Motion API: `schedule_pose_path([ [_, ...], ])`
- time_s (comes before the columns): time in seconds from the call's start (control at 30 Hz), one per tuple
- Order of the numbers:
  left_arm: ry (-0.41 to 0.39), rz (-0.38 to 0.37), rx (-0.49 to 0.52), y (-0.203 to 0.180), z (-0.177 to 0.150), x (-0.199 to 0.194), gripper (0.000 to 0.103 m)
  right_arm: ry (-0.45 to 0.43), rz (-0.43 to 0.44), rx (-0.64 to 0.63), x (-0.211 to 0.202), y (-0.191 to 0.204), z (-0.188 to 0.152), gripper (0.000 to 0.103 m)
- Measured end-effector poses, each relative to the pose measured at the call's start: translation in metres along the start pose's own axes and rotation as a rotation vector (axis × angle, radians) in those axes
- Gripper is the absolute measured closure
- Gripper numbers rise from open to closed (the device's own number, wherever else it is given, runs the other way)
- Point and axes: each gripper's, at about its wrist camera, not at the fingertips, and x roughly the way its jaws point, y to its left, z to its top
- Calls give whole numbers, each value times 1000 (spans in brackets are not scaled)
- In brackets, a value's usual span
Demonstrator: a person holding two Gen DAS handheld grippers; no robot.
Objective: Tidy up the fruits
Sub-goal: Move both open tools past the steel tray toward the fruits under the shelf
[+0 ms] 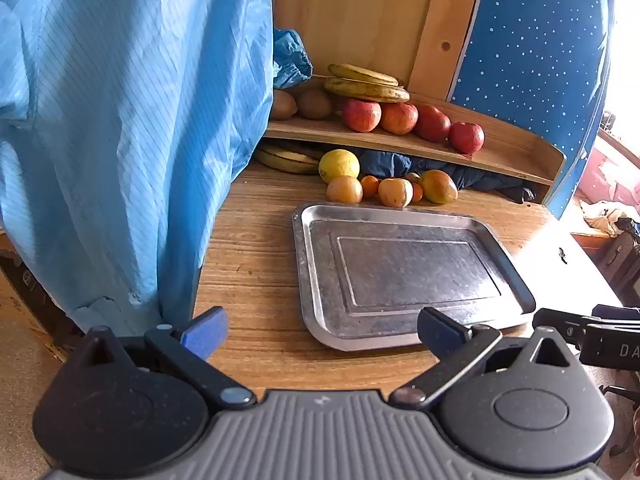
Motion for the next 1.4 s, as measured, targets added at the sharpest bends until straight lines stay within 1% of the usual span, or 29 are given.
schedule_pose_path([
  [0.17,-2,6,-1,-2,-1,0,0,5,-2,-5,5,5,4,0],
  [0.27,7,13,-2,-1,4,9,1,12,1,-11,8,7,7,0],
  [0.33,11,17,-6,0,4,12,0,19,5,-13,10,8,10,1],
  [0.37,16,15,-11,3,3,13,0,19,16,-18,10,2,10,0],
  [0.47,24,23,-18,3,3,15,0,23,18,-26,15,6,11,0],
  [0.73,59,60,-42,2,8,28,0,48,28,-53,32,7,16,0],
  [0.83,80,78,-57,1,13,38,1,80,58,-47,41,3,19,0],
  [0.93,94,95,-79,-1,20,51,1,85,71,-72,52,-1,26,0],
  [0.97,94,100,-84,-1,23,55,0,75,77,-83,57,-2,29,0],
  [1.1,107,145,-110,-8,40,77,1,65,100,-142,83,-9,48,0],
  [1.17,109,152,-126,-10,52,90,1,70,124,-159,96,-13,59,0],
  [1.3,117,191,-164,-16,71,113,1,50,184,-208,118,-16,78,0],
  [1.4,122,210,-196,-19,84,128,1,60,230,-232,133,-19,89,0],
])
